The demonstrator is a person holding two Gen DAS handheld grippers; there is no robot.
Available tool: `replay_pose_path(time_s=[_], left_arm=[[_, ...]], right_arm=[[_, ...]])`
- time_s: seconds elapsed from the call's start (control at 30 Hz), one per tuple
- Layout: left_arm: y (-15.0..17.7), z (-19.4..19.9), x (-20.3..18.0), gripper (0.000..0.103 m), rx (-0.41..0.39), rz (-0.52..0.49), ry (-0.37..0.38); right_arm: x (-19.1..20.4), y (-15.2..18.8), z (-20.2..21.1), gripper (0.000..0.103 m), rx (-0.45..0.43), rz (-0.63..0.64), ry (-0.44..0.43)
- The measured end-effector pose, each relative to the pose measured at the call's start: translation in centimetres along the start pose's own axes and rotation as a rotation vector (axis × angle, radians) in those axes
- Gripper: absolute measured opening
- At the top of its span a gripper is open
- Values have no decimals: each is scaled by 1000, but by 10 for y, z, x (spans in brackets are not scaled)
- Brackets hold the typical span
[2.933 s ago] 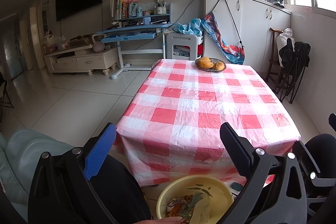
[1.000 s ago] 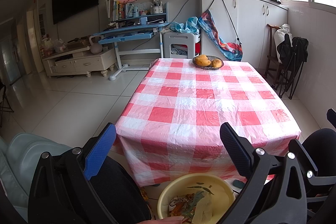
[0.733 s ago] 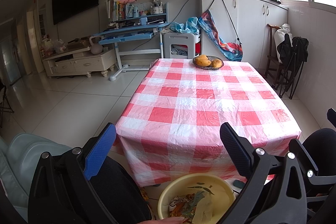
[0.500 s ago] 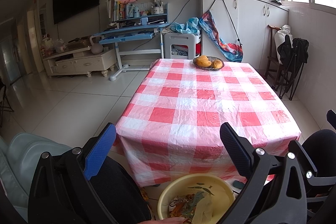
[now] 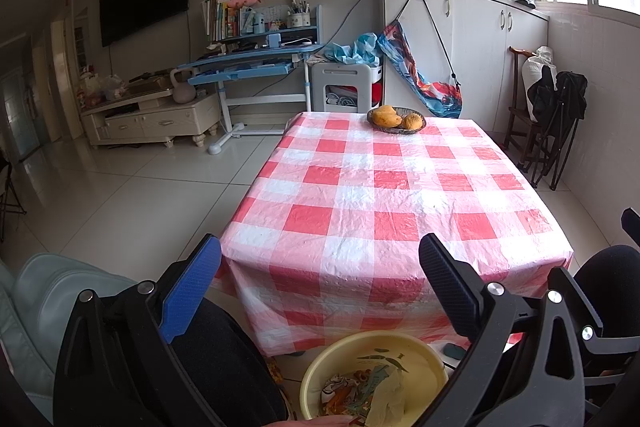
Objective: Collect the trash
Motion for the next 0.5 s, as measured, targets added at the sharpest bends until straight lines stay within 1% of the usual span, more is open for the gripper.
replay_pose_path(time_s=[0.5], left_arm=[[1, 0, -1, 96, 1, -4, -1]], right_arm=[[0, -1, 0, 95, 0, 1, 1]])
Point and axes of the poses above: each gripper's, at about its wrist camera, not at the fingertips, and z roughly against the way its jaws point, x to its left, y to its underside, the point moved 9 cm from there along -z, roughly the way its jaws point, and after that the axes turned 2 degrees about y, right-handed, at the moved point
